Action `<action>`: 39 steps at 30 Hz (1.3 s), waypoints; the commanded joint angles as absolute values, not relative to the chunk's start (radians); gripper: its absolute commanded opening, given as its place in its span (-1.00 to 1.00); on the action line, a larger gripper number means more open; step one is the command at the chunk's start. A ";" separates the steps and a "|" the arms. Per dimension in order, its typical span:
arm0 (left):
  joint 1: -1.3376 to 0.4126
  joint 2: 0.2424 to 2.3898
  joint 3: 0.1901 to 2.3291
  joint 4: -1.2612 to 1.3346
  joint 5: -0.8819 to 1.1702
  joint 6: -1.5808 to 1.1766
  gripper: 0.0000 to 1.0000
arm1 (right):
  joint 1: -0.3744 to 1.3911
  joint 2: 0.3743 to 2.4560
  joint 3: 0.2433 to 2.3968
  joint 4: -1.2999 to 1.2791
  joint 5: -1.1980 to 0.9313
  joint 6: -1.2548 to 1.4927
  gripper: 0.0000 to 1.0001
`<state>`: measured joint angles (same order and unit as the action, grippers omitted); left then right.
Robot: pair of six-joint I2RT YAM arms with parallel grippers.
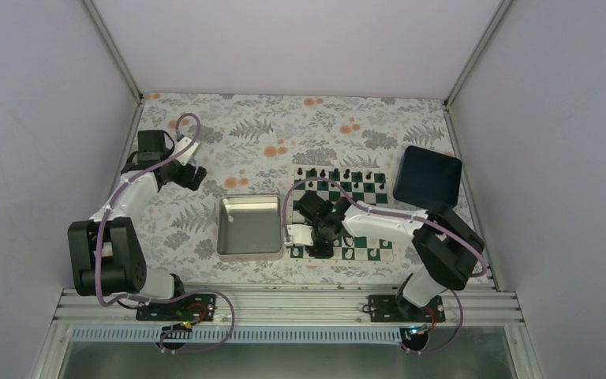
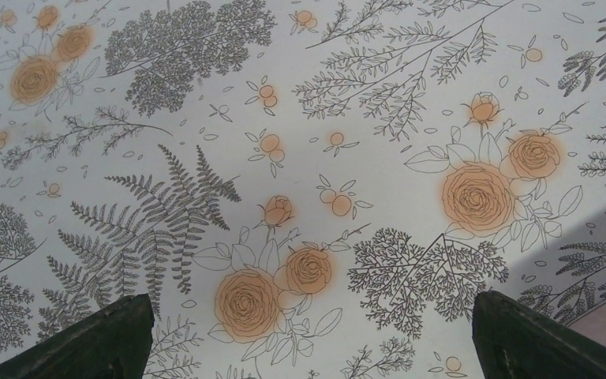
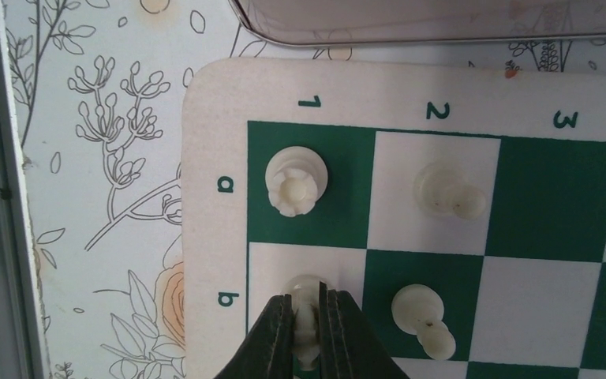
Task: Set up the chess pieces on the board
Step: Place the chess piece on the chessboard, then pick up the chess piece from the storage box.
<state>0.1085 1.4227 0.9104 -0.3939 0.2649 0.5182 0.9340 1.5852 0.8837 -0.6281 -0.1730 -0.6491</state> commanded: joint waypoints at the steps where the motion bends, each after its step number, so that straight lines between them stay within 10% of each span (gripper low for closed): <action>1: 0.107 1.434 0.902 -0.378 0.268 0.514 1.00 | 0.927 1.599 0.871 -0.628 -0.190 -0.658 -0.91; 25: 0.106 1.429 0.910 -0.385 0.281 0.515 1.00 | 0.928 1.553 1.193 -0.787 -0.218 -0.684 -0.30; 39: 0.104 1.402 0.905 -0.413 0.328 0.528 1.00 | 0.995 2.022 1.729 -0.728 -0.205 -0.687 -0.15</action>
<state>0.1085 1.4311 0.9104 -0.4015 0.2897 0.5194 0.9565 1.9011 1.6226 -0.7074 -0.1902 -0.6765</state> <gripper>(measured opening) 0.999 0.424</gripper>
